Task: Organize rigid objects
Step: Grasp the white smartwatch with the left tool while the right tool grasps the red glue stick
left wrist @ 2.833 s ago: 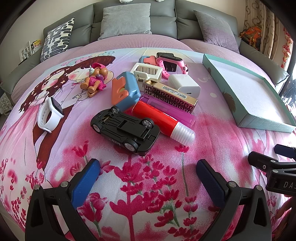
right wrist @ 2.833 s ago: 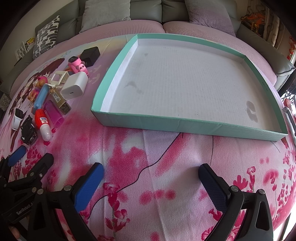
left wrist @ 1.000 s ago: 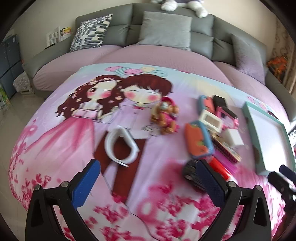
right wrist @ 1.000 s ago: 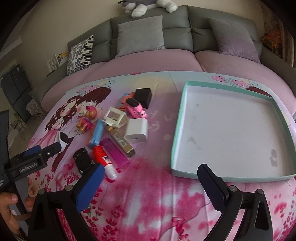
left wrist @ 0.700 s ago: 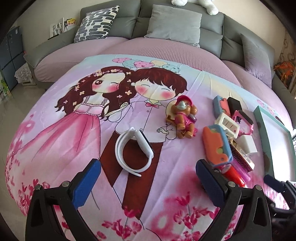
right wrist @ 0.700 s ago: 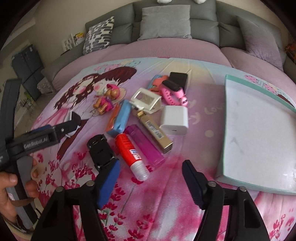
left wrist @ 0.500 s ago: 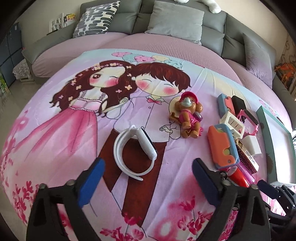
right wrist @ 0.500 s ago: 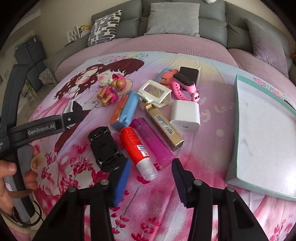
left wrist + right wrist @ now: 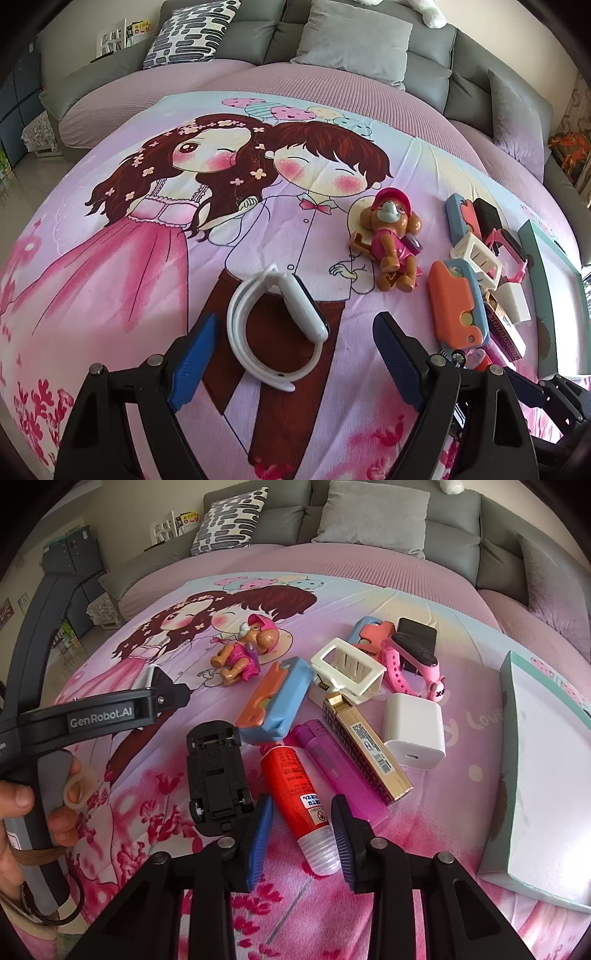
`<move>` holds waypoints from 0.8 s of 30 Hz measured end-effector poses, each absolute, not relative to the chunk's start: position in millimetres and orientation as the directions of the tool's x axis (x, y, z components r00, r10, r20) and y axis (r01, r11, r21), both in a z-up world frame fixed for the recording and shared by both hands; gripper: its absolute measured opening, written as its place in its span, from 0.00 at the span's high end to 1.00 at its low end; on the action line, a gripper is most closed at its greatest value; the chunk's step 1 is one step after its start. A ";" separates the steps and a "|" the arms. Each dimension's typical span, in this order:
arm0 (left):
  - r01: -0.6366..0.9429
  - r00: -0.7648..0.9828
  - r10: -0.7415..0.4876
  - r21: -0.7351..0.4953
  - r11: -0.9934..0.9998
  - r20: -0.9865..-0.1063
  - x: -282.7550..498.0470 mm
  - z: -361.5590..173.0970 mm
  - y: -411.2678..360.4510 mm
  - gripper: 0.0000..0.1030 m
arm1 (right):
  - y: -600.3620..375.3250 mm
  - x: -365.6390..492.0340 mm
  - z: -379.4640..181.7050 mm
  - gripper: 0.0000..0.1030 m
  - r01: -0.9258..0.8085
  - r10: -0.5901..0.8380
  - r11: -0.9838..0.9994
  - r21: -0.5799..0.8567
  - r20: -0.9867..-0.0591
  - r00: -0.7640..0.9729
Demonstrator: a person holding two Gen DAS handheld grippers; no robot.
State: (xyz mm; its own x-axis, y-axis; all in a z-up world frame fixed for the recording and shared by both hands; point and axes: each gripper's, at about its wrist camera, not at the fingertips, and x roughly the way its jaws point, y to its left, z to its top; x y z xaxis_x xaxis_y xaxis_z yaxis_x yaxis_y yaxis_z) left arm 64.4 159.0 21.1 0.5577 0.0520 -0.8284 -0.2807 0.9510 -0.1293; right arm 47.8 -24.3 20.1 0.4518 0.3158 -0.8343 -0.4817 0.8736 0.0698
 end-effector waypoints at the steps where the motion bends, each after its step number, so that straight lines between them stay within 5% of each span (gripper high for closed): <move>1: -0.280 0.558 0.051 -0.130 0.951 -0.828 65.4 20.6 159.1 0.17 | -23.2 49.8 18.9 0.66 -0.482 0.317 0.873 0.073 -0.836 0.448; 9: -0.282 0.558 0.056 -0.125 0.951 -0.828 70.3 18.8 159.8 0.32 | -17.8 54.3 14.2 0.69 -0.486 0.314 0.872 0.067 -0.837 0.448; 13: -0.294 0.555 0.073 -0.114 0.949 -0.828 69.6 20.5 161.5 0.49 | -18.1 54.9 14.9 0.70 -0.482 0.316 0.873 0.073 -0.838 0.446; 24: -0.296 0.566 0.053 -0.142 0.944 -0.823 57.7 43.5 151.2 0.51 | -31.2 50.0 32.9 0.73 -0.465 0.366 0.875 0.134 -0.813 0.453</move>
